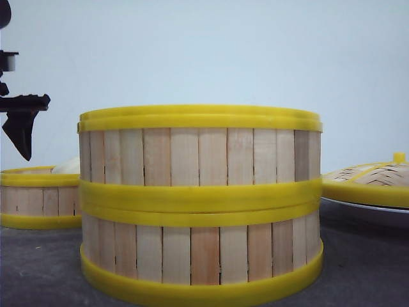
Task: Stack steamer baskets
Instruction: 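Reach the left gripper to the rim of the single-bun basket, then lift the basket with the left gripper and set it atop the stack, then release the left gripper and move the right gripper to the lid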
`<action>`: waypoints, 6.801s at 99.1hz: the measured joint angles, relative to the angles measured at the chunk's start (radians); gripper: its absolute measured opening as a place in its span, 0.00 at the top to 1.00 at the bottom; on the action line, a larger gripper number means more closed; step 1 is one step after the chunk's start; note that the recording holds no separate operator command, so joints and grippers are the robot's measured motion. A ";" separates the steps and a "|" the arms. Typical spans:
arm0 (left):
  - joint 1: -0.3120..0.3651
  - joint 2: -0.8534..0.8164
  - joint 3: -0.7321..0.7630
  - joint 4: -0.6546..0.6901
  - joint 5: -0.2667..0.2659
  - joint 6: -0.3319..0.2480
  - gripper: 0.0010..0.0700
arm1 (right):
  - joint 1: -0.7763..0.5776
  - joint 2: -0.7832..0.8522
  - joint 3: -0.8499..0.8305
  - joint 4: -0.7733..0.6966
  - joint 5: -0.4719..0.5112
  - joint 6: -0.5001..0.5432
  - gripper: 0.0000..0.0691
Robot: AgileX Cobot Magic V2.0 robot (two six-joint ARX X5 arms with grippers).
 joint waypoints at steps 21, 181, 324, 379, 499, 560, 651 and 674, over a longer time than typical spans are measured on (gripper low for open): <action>0.016 0.036 0.000 0.027 -0.001 -0.025 0.51 | 0.000 0.000 0.000 0.001 0.000 0.000 0.58; 0.092 -0.082 0.289 -0.218 0.159 -0.080 0.98 | 0.000 0.007 0.000 0.031 0.002 0.000 0.61; -0.529 -0.134 0.334 -0.396 0.238 0.029 0.98 | 0.000 0.007 0.000 -0.009 0.002 0.001 0.61; -0.507 -0.091 0.334 -0.425 0.188 0.030 0.98 | 0.000 0.007 0.000 -0.026 0.002 0.003 0.61; -0.500 -0.030 0.334 -0.376 0.185 0.035 0.72 | 0.000 0.007 0.000 -0.014 0.013 0.003 0.54; -0.500 -0.407 0.334 -0.268 0.156 0.032 0.68 | 0.000 0.171 -0.013 -0.103 0.250 0.049 0.40; -0.500 -0.908 0.334 -0.621 0.154 0.022 0.68 | -0.446 0.571 -0.352 0.315 -0.055 0.047 0.40; -0.500 -0.971 0.334 -0.640 0.154 -0.010 0.68 | -0.463 0.671 -0.352 0.408 -0.060 0.045 0.42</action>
